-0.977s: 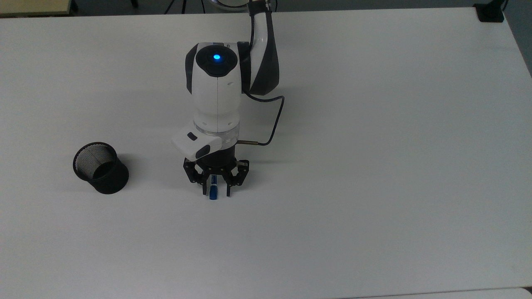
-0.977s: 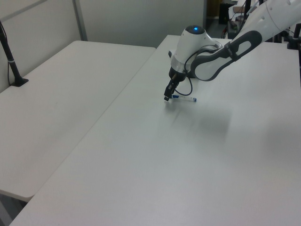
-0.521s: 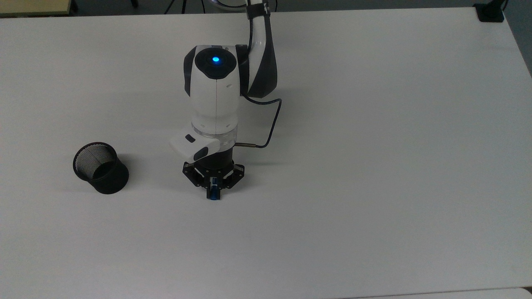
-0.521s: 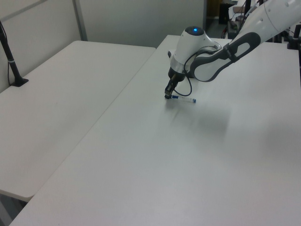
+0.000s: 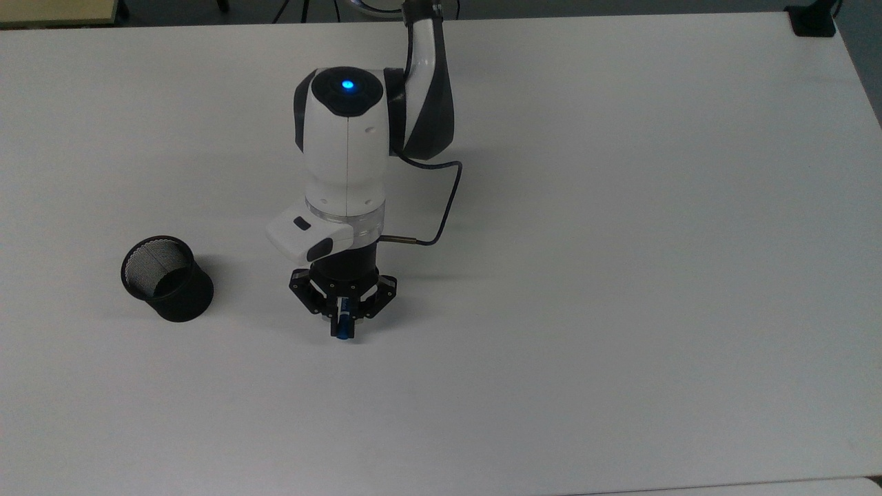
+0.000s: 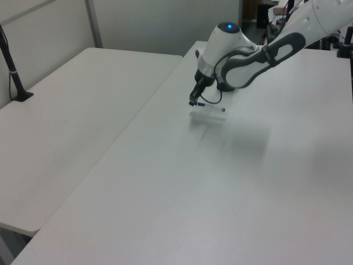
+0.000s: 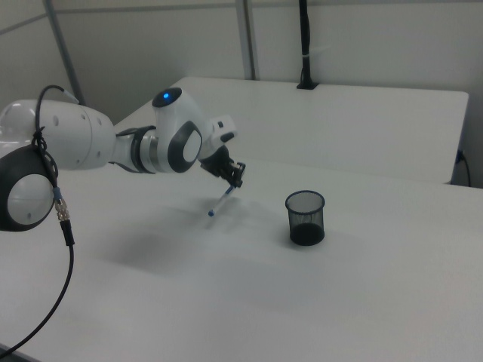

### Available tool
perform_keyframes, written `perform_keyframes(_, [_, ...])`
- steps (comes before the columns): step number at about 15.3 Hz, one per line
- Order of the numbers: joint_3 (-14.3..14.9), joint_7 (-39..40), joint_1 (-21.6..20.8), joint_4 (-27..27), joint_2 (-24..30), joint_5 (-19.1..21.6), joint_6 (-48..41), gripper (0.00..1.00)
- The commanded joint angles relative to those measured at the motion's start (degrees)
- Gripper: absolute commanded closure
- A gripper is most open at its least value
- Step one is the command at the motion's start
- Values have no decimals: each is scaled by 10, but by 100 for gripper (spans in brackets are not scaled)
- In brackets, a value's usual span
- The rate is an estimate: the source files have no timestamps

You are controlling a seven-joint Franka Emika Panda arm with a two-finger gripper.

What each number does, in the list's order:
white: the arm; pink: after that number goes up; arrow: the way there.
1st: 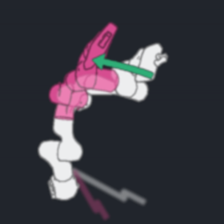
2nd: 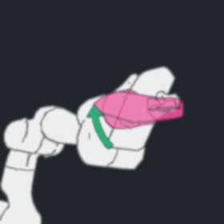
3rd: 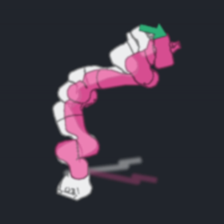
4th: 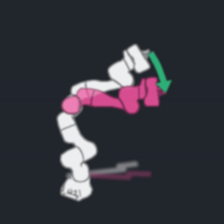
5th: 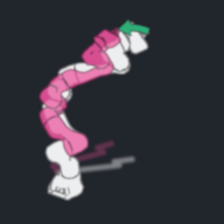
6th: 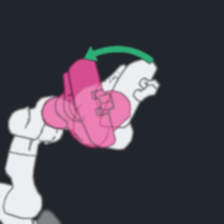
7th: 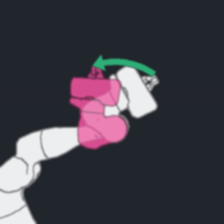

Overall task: Insert the marker
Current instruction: 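Carry the marker over the black mesh pen cup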

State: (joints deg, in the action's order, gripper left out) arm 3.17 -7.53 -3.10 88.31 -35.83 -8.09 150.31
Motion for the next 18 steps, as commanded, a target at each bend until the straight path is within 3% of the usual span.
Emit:
perform_keyframes(1, [23,-25,1,4,42,-8,6,88])
perform_keyframes(4, [41,-25,12,4,73,-8,10,88])
perform_keyframes(10, [41,-21,79,7,97,-13,102,87])
perform_keyframes(18, [40,-20,121,22,85,-44,181,86])
